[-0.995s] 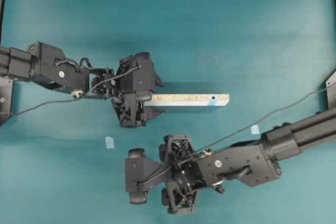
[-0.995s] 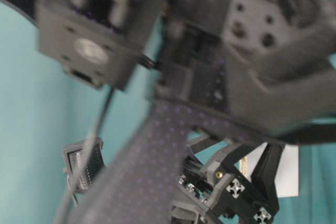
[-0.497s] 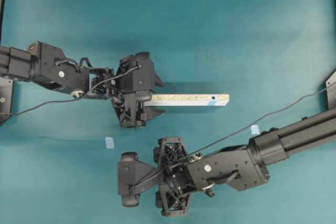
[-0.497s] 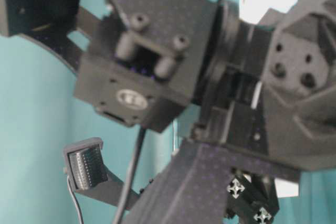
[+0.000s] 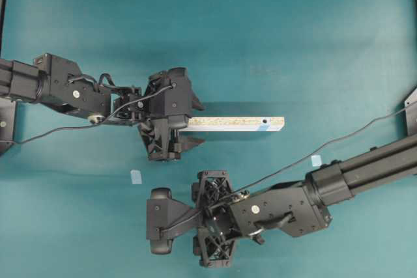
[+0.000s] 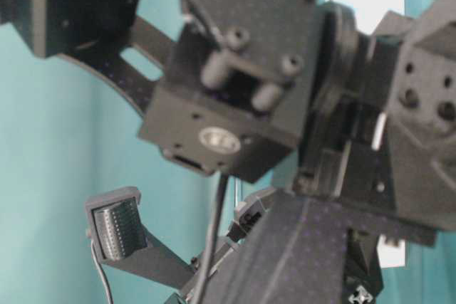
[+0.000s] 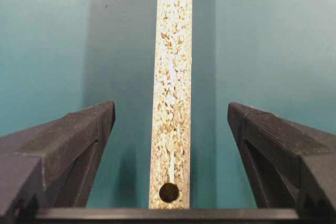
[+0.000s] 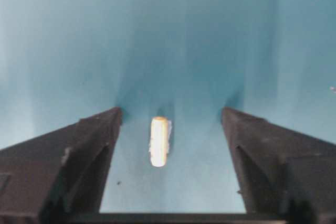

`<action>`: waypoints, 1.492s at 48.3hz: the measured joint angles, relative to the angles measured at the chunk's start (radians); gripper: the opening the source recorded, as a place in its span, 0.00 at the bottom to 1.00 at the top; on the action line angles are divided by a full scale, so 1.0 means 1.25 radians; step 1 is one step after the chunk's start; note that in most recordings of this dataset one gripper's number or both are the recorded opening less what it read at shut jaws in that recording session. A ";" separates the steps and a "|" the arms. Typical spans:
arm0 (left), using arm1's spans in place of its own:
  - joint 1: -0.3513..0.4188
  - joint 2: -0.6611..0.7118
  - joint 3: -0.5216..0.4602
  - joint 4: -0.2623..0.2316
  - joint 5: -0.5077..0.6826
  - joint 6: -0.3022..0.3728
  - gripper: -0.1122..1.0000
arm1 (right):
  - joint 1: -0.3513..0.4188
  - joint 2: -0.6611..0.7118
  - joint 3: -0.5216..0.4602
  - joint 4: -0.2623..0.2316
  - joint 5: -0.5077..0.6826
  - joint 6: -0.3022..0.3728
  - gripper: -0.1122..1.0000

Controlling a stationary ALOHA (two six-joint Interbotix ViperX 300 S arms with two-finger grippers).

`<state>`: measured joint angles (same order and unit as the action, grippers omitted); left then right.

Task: Insert the rod into the hole on the wooden board.
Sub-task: 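Lower the right gripper and close it on the rod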

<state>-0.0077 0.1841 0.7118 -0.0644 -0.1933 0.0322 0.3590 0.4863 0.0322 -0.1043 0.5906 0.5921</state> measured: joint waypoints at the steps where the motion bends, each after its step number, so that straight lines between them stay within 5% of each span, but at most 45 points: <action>1: 0.000 -0.001 0.000 0.000 0.000 0.000 1.00 | 0.000 0.000 0.000 -0.001 0.000 0.000 0.78; 9: -0.001 0.000 -0.001 0.000 0.000 0.000 1.00 | 0.000 0.001 -0.001 -0.001 -0.001 0.001 0.59; 46: -0.001 -0.001 0.000 0.000 0.000 -0.001 1.00 | 0.000 0.001 0.000 -0.002 -0.004 0.002 0.56; 58: -0.001 0.000 0.000 0.000 0.000 -0.001 1.00 | 0.000 0.001 -0.001 -0.002 -0.002 0.002 0.40; 72: -0.001 0.000 0.000 0.000 0.001 -0.001 1.00 | 0.002 0.001 -0.001 -0.001 -0.002 0.004 0.39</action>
<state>-0.0092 0.1841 0.7118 -0.0644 -0.1917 0.0307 0.3620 0.4878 0.0307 -0.1058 0.5875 0.5967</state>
